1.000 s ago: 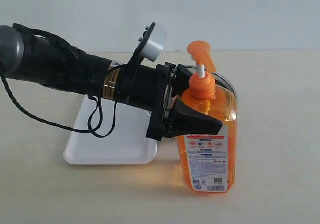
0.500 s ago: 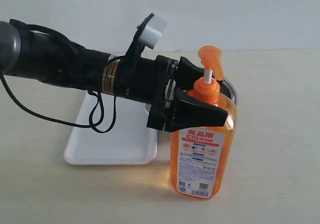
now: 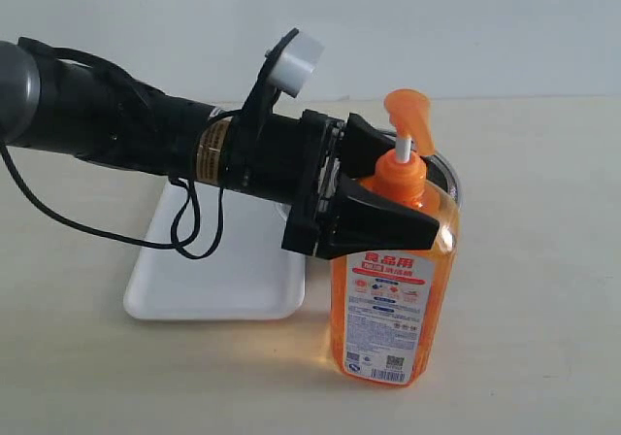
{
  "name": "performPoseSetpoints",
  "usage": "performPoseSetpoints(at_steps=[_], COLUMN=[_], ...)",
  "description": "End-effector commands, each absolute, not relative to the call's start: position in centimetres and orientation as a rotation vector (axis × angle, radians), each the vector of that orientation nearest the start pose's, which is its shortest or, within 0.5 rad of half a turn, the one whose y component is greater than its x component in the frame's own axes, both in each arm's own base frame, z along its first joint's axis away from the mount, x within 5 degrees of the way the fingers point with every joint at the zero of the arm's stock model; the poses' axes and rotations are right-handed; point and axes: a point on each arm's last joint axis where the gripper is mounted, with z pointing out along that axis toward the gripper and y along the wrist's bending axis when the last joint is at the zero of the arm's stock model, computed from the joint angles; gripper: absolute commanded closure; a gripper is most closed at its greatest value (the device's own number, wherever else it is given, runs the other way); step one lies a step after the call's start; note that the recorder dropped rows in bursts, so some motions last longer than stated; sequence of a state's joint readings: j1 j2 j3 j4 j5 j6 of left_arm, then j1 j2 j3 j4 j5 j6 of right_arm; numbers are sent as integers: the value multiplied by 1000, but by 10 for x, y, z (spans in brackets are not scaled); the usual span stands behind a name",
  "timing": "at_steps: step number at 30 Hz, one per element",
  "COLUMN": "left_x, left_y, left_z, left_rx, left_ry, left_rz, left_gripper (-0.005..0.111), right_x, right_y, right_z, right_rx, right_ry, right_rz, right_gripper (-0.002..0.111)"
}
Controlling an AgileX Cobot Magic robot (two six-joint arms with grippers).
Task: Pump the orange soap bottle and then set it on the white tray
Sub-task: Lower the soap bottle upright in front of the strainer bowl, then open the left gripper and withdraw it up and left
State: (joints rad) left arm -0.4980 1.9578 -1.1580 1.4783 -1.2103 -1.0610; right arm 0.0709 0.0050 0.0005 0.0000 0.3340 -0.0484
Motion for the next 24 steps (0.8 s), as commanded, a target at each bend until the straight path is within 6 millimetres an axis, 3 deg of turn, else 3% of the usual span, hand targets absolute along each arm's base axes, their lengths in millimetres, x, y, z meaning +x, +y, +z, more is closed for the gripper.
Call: performPoseSetpoints(at_steps=[1,10,18,24], left_x=[288,289,290,289], left_y=[-254,-250,-226,-214], left_z=[211,214,243,253], left_rx=[1395,1410,1444,1473], left_ry=[1389,1386,1364,1391], left_rz=[-1364,-1347,-1255,-1222], left_gripper=[25,25,25,25], right_x=[54,54,54,54], right_y=[3,3,3,3], right_z=[183,183,184,185], right_rx=[-113,-109,-113,-113], right_ry=[1810,1810,1798,1793], right_rz=[0,3,-2,-2], right_gripper=[108,108,108,108])
